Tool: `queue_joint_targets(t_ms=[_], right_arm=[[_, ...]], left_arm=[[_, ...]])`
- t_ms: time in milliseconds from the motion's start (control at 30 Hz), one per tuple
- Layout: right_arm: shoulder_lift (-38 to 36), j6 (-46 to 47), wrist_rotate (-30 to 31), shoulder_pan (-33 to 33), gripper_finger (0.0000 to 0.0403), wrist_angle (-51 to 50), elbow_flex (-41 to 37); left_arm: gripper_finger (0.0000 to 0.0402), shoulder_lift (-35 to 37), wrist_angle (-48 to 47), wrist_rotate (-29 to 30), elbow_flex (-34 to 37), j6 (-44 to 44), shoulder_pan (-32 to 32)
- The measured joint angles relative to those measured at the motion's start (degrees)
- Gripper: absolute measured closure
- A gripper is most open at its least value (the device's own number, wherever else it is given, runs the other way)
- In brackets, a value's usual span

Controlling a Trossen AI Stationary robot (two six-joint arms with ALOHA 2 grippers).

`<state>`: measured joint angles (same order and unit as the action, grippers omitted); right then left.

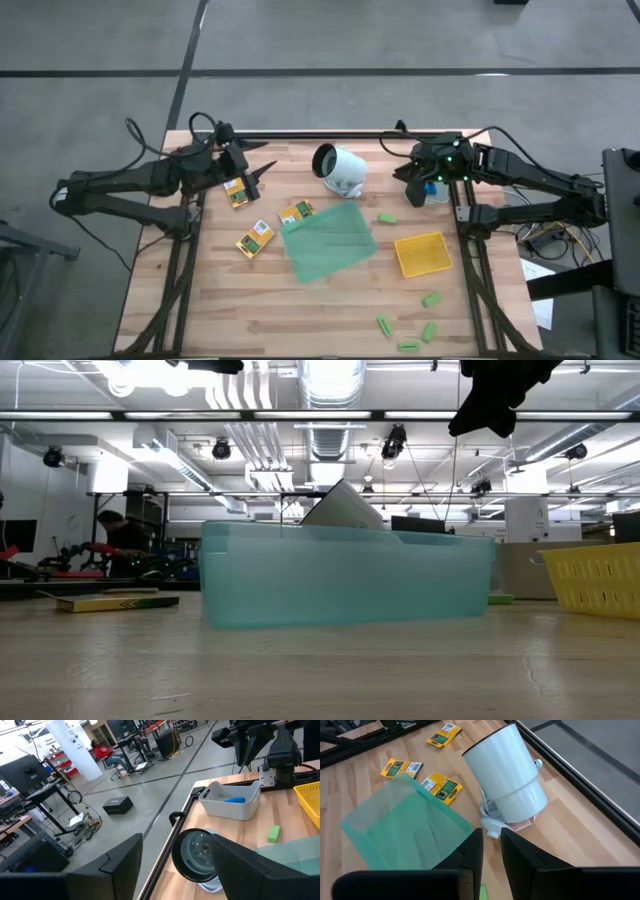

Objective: Pick & Place School Supplies
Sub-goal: Put the green eraser into the yellow bin

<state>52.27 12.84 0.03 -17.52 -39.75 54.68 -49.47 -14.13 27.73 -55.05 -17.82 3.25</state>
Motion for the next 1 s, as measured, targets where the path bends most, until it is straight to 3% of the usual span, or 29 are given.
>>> queue_joint_targets(t_ms=[800, 1000], right_arm=[[0.0, -0.1, 0.0, 0.0, 0.0334, -0.2, 0.4], [0.0, -6.1, 0.0, 0.0, 0.0326, -0.2, 0.4]], left_arm=[[0.0165, -0.2, 0.0, 0.0, 0.0, 0.0, 0.0], [0.0165, -0.2, 0.0, 0.0, 0.0, 0.0, 0.0]])
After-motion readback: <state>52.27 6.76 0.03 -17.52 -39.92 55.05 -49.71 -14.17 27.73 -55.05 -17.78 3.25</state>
